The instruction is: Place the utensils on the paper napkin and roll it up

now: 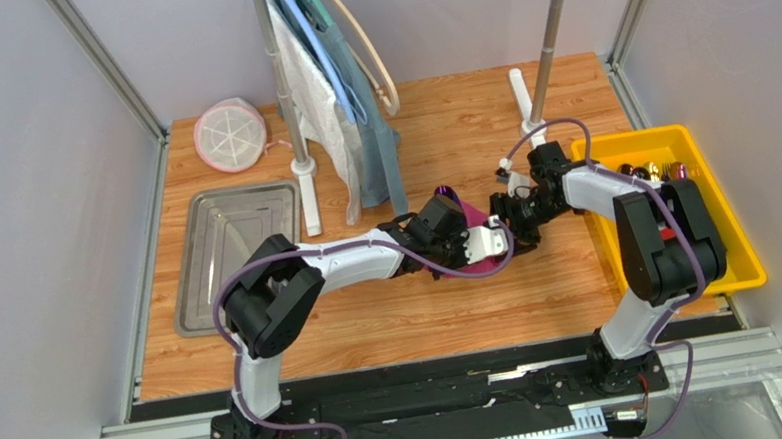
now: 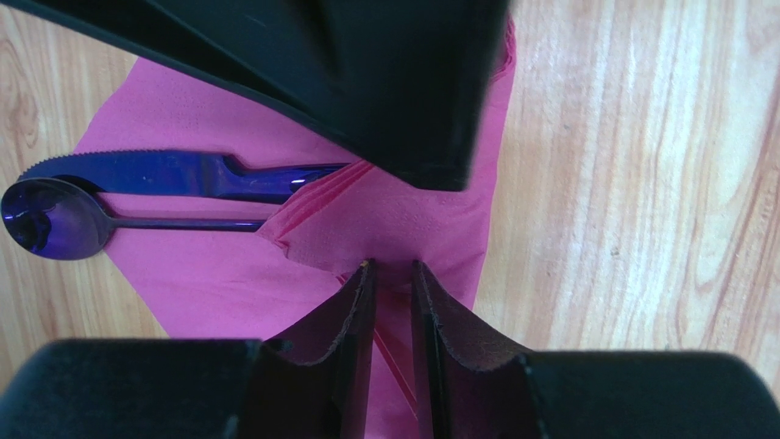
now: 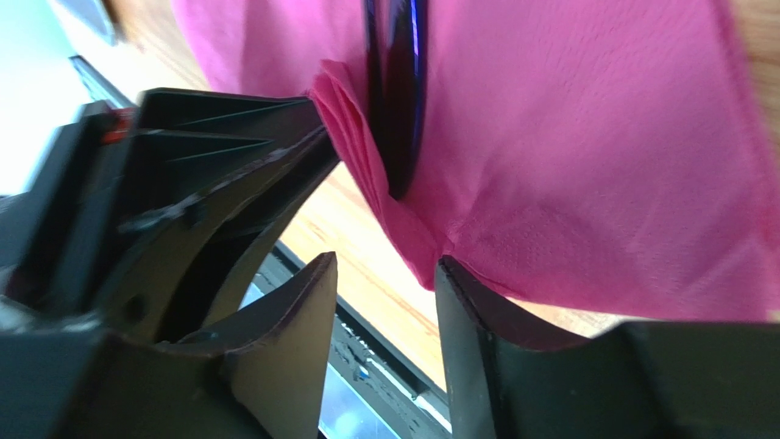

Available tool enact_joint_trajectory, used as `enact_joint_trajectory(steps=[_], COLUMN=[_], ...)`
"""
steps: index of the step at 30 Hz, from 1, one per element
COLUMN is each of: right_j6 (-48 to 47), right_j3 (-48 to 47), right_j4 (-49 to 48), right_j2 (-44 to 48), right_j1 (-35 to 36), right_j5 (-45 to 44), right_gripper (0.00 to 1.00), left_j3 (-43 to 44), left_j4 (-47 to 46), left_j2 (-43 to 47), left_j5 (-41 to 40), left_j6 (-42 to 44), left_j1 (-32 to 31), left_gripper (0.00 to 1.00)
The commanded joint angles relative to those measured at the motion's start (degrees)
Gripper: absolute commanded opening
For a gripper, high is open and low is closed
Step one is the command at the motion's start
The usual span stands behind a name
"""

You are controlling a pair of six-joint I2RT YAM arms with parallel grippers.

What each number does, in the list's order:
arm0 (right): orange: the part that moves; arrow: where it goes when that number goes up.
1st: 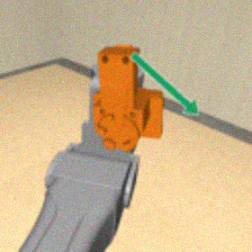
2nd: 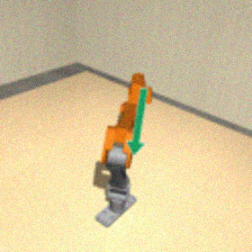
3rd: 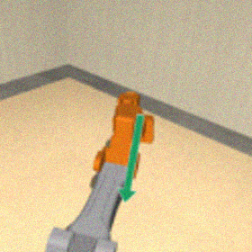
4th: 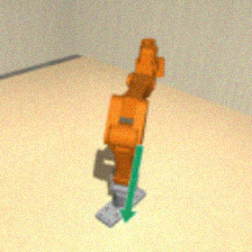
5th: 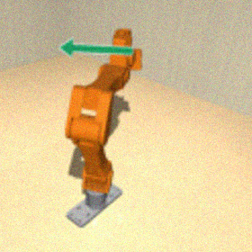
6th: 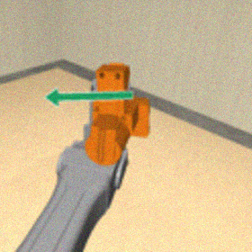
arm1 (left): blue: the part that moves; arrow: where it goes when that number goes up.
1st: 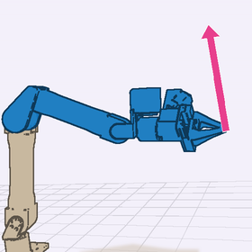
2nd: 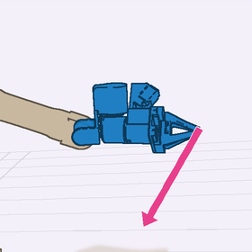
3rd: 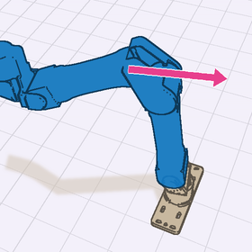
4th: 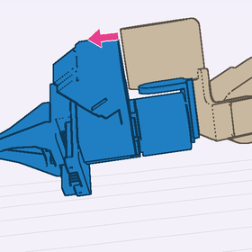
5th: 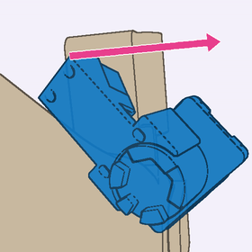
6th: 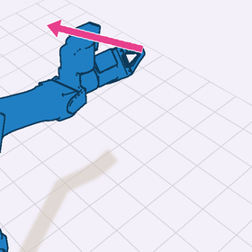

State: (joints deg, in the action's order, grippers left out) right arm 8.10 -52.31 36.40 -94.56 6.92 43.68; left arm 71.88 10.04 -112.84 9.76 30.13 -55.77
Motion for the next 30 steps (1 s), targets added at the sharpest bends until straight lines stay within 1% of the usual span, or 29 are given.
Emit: enact_joint_trajectory(steps=[1,4,5,8,11,13,15,21,23,30], right_j6=[-1.15,-1.68,-1.94,-2.30,-2.03,-1.77,-1.77,-2.30,-2.82,-4.23], right_j3=[-0.86,-1.12,-1.21,-1.47,-1.74,-2.17,-2.53,-2.53,-2.27,-1.91], right_j4=[-1.25,-0.90,-0.72,-0.10,0.25,0.68,1.12,1.91,2.36,4.82], right_j2=[-2.02,-2.99,-3.26,-4.05,-5.01,-5.80,-7.03,-7.83,-7.74,-7.21], right_j1=[1.78,2.40,2.49,2.49,2.49,2.57,2.57,2.58,2.58,3.28], right_j5=[-2.72,-5.27,-6.23,-8.60,-10.54,-10.72,-10.63,-11.07,-11.25,-12.04], right_gripper=[0.45,0.40,0.36,0.28,0.23,0.18,0.15,0.06,0.00,0.00], left_j3=[3.01,3.10,3.09,2.57,1.69,0.99,-0.15,-2.27,-2.62,-3.06], left_j4=[-0.29,-0.03,0.24,0.68,1.56,2.61,3.05,4.46,5.42,7.80], left_j2=[-1.24,-1.33,-1.25,-0.63,0.95,2.35,3.49,3.85,3.94,3.94], left_j5=[-0.18,0.08,0.17,0.52,1.14,1.75,1.75,1.93,2.98,6.06], left_j6=[-1.39,-1.65,-1.74,-2.18,-2.44,-2.44,-2.62,-3.23,-3.41,-4.11], left_j1=[0.48,0.66,0.66,0.75,0.84,0.84,0.92,1.45,1.45,1.28], left_gripper=[0.28,0.28,0.28,0.29,0.29,0.30,0.30,0.32,0.31,0.21])
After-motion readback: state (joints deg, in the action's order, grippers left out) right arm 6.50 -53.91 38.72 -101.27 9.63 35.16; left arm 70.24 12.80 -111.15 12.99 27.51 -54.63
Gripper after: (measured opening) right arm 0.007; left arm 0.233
